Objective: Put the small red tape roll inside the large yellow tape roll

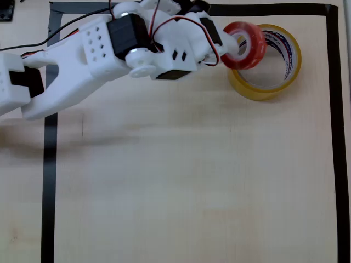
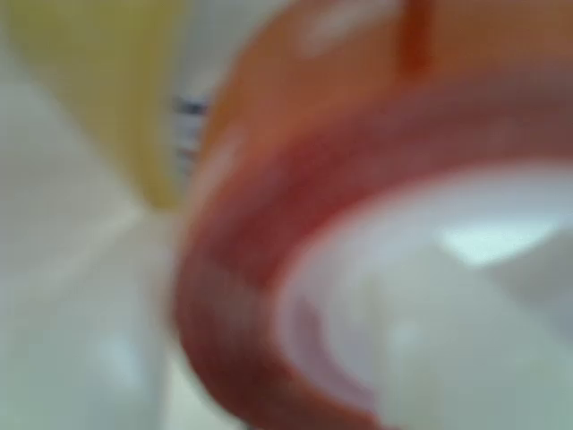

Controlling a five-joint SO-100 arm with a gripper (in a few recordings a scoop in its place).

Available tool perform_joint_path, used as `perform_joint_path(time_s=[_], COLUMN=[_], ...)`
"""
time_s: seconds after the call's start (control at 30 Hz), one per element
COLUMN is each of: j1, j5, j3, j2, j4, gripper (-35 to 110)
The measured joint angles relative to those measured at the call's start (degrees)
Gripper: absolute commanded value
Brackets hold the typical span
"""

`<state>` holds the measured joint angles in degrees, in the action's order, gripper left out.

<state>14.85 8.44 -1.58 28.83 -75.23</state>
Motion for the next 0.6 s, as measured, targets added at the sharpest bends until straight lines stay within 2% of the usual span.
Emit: perform_joint_path(time_s=[0.6], j1=[-1.49], j5=[0.00], j3=[7.21], j2=[-11.16], j4=[6.86], gripper=[2])
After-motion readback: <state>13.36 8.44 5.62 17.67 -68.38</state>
